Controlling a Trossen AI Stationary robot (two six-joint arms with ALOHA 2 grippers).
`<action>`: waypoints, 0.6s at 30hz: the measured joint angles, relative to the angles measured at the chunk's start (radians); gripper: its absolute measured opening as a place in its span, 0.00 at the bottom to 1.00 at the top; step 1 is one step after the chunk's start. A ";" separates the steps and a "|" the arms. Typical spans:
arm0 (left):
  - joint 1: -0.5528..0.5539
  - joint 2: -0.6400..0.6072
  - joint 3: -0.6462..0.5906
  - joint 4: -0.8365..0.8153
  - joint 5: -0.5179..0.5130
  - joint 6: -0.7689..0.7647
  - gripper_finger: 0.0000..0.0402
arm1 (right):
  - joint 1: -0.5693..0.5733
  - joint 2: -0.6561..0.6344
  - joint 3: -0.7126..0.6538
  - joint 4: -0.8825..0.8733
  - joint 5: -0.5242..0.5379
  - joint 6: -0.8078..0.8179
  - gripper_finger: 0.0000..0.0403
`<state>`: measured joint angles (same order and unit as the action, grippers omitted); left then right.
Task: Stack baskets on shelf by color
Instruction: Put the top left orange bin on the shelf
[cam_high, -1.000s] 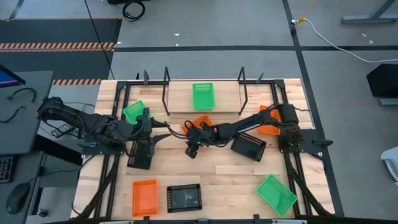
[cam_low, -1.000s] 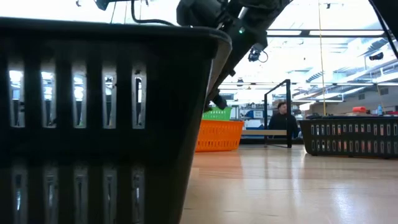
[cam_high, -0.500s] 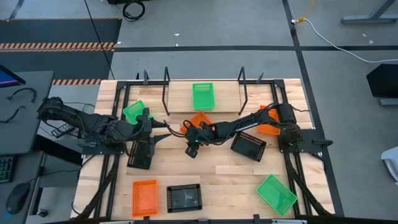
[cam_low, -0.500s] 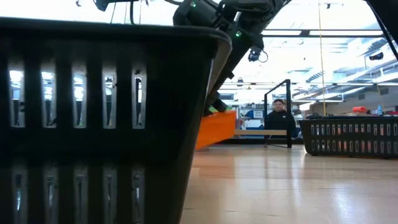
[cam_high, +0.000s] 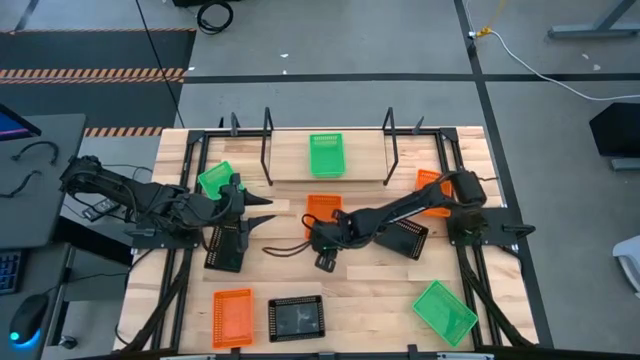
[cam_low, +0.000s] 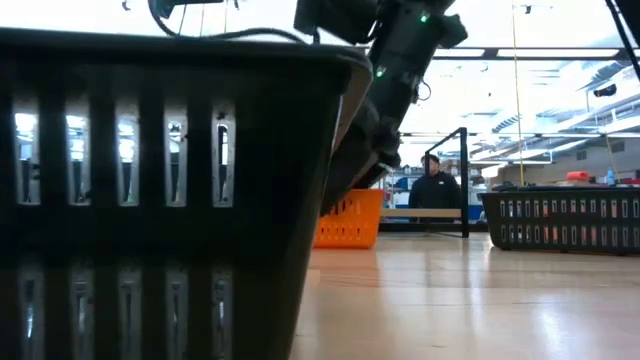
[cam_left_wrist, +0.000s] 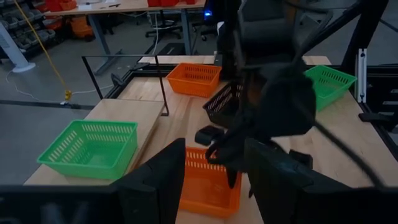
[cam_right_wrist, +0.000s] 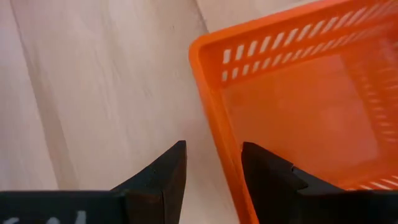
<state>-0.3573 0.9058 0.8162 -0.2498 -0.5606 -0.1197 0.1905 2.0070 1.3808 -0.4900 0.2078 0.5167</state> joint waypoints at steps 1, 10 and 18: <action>0.000 0.000 0.000 0.000 0.000 0.000 0.43 | 0.005 -0.010 0.000 -0.009 0.014 -0.006 0.40; 0.000 0.000 0.000 0.003 0.000 0.000 0.43 | 0.010 -0.037 0.000 -0.002 0.005 -0.138 0.40; 0.000 0.000 0.000 0.003 0.000 0.000 0.43 | 0.010 -0.033 0.000 0.038 -0.009 -0.237 0.40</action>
<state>-0.3574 0.9058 0.8162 -0.2465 -0.5603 -0.1200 0.2008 1.9739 1.3808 -0.4517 0.1991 0.2796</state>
